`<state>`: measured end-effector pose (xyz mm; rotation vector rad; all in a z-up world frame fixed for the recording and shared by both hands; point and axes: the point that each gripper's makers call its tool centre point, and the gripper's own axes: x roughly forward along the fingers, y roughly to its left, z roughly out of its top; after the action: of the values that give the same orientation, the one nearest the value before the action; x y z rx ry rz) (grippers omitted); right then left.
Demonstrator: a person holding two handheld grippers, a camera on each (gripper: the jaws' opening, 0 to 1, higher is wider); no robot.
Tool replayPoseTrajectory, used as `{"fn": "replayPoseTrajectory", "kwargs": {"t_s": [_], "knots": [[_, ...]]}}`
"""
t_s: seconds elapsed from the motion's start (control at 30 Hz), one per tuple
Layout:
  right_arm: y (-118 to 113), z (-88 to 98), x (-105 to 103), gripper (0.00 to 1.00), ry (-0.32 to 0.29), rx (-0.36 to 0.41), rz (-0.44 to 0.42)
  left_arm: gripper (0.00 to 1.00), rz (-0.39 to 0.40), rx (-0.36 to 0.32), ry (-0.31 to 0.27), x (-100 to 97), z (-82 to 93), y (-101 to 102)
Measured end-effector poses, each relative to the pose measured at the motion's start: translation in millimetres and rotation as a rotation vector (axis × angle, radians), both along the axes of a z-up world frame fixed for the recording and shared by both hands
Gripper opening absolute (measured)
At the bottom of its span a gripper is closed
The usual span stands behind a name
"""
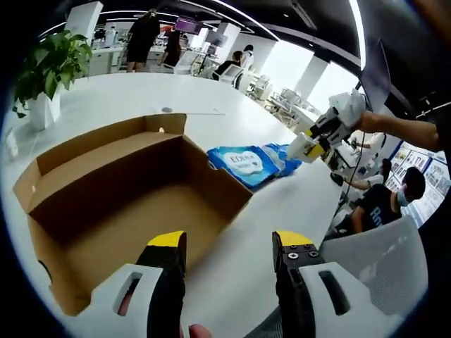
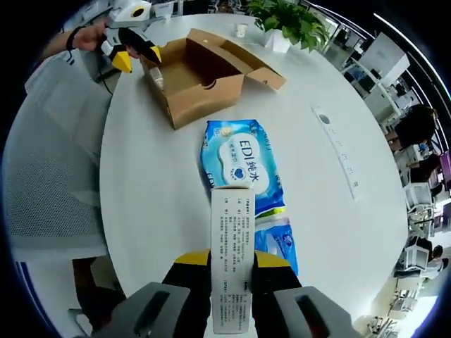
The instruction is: Operate the shoe box by opening the lid, removing the specified soft item, and placing it in the target area until the item is outside and the box remains undamaged.
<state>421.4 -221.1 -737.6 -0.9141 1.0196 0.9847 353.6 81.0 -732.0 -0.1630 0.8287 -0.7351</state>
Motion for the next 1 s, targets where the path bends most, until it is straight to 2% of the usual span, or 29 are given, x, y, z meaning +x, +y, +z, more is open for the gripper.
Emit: {"fn": "replayPoseTrajectory", "kwargs": {"t_s": [0.57, 0.8, 1.0], "knots": [[-6.5, -8.2, 45.6, 0.17, -0.012, -0.02, 0.063, 0.5, 0.089, 0.033, 0.004, -4.3, 5.4, 30.9], [-14.4, -14.9, 65.2, 0.17, -0.017, -0.02, 0.06, 0.5, 0.124, 0.036, 0.002, -5.4, 8.2, 35.5], [-25.1, -20.4, 80.7, 0.17, -0.024, -0.048, 0.079, 0.51, 0.149, 0.041, 0.001, -8.4, 11.0, 38.1]]}}
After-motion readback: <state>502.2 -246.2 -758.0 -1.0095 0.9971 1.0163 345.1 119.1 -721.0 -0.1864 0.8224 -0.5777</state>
